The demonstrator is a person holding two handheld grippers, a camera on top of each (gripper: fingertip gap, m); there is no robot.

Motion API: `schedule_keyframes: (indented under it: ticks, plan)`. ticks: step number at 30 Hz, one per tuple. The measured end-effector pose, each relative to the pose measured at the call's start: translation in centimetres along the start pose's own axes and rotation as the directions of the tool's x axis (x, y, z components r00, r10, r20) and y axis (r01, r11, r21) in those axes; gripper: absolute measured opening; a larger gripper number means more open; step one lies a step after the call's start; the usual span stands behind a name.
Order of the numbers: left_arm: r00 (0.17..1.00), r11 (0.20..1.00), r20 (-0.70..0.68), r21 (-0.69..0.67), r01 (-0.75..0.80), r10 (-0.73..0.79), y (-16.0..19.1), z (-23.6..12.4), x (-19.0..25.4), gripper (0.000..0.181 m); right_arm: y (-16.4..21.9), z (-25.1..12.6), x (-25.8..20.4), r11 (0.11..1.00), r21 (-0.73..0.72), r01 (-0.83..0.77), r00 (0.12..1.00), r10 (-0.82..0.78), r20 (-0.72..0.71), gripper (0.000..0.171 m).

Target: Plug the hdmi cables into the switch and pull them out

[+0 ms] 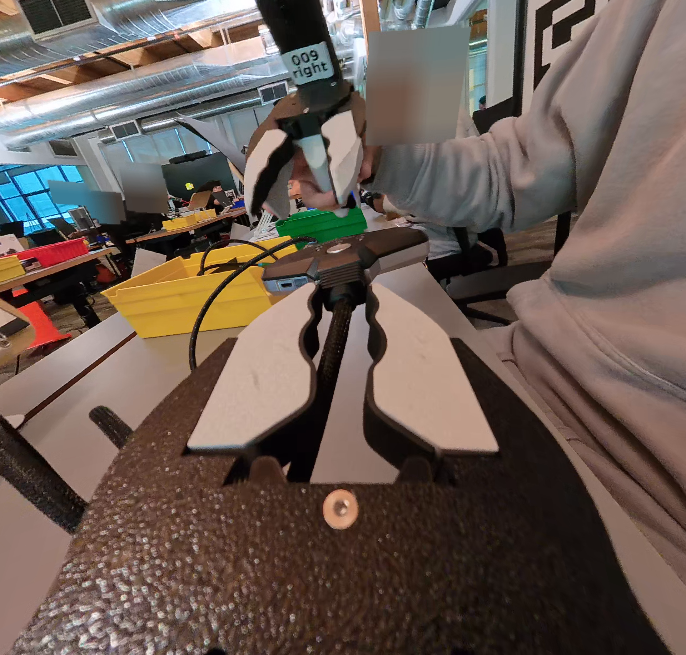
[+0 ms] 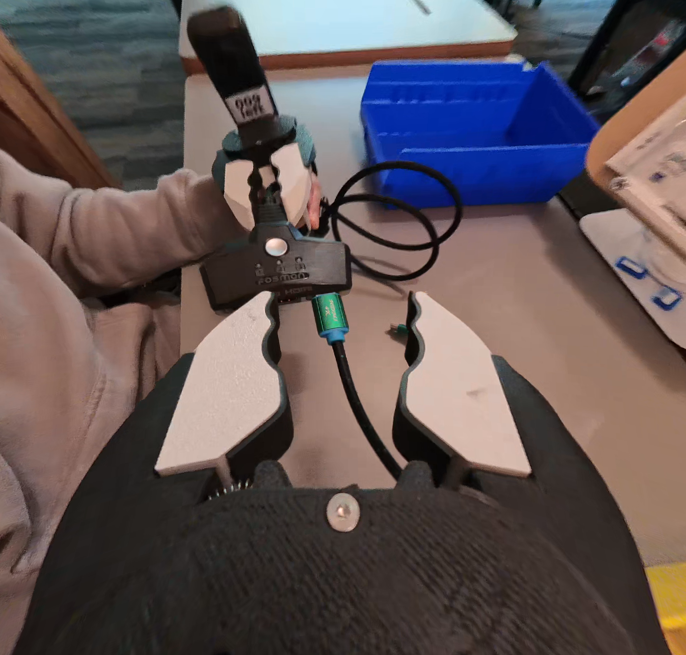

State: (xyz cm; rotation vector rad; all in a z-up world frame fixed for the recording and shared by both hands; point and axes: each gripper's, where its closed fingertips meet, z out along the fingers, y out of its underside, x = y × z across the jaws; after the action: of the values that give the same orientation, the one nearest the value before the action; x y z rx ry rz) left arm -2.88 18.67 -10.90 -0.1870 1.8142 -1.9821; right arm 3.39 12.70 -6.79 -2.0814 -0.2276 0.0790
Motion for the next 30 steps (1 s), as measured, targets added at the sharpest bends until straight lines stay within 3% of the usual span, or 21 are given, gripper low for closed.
schedule_keyframes:
  ticks: [4, 13, 21, 30]
  plan:
    - [1.0, 1.0, -0.014, -0.001, -0.02, 0.02, -0.4, 0.2, 0.4, 0.022, 2.2, 1.9, -0.8, 0.99, -0.137, 0.013, 0.997, -0.003, 0.076, 0.056]
    - [0.999, 1.0, -0.019, 0.009, -0.03, 0.03, -0.6, 0.3, 0.5, 0.022, 3.1, 2.5, -1.7, 0.993, -0.11, 0.045, 0.995, -0.034, 0.096, 0.027]
    - [0.999, 0.999, -0.025, 0.006, -0.042, 0.042, -0.5, 0.6, 0.7, 0.022, 2.8, 2.7, -1.9, 0.993, -0.045, -0.111, 0.984, 0.116, 0.137, 0.024]
    - [1.0, 0.998, -0.021, 0.064, -0.022, 0.023, -1.4, -0.3, 0.6, 0.022, 1.3, 2.9, -2.1, 0.995, 0.038, -0.093, 0.986, 0.087, 0.146, 0.021]
